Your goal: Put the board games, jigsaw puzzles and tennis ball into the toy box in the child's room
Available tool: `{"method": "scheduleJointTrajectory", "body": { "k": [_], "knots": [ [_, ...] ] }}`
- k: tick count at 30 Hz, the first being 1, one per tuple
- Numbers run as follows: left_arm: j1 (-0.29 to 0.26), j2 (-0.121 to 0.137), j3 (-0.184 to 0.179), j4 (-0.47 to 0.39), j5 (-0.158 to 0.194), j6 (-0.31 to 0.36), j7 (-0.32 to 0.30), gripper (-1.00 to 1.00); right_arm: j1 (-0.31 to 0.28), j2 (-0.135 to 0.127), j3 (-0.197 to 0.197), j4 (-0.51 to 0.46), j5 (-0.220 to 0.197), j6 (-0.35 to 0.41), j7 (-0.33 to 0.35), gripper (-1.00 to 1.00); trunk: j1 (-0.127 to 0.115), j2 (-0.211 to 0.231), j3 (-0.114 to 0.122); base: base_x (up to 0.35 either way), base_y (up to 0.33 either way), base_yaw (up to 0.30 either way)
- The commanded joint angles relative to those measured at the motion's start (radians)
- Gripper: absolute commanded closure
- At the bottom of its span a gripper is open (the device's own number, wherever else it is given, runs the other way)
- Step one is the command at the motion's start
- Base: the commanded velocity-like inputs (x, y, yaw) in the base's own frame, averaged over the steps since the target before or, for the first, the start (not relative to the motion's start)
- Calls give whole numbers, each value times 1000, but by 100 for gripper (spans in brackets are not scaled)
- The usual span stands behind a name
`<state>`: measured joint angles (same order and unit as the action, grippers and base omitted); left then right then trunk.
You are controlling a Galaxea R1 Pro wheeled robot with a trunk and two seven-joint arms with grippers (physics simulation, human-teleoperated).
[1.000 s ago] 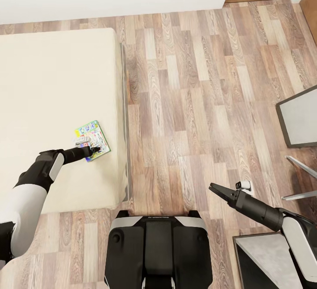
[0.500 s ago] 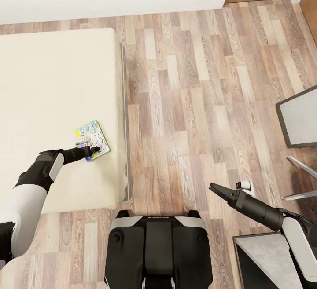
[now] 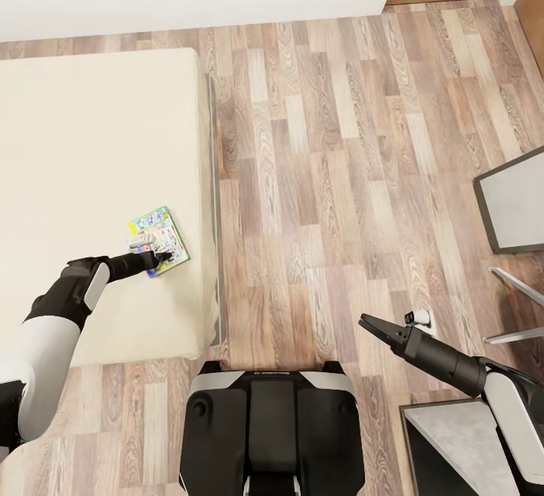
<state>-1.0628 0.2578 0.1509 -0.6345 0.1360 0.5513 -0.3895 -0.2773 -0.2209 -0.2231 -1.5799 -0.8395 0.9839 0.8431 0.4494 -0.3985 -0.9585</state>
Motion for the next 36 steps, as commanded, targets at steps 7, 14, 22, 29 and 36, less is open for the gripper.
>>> {"method": "scheduleJointTrajectory", "body": {
  "k": [7,14,22,29,36],
  "knots": [
    [0,0,3,-1,9,9,-1,-100,0,0,-1,0,2,4,4,-100,1,-2,-1,0,0,0],
    [0,0,3,-1,10,9,-2,-100,0,0,-1,0,2,4,4,-100,1,-2,-1,0,0,0],
    [0,5,5,-1,14,12,-13,-100,0,0,-1,0,2,4,4,-100,1,-2,-1,0,0,0],
    [0,7,8,-1,16,14,-45,-100,0,0,-1,0,2,4,4,-100,1,-2,-1,0,0,0],
    [0,8,8,0,15,13,-69,-100,0,0,-1,0,2,4,4,-100,1,-2,-1,0,0,0]
  ]
}}
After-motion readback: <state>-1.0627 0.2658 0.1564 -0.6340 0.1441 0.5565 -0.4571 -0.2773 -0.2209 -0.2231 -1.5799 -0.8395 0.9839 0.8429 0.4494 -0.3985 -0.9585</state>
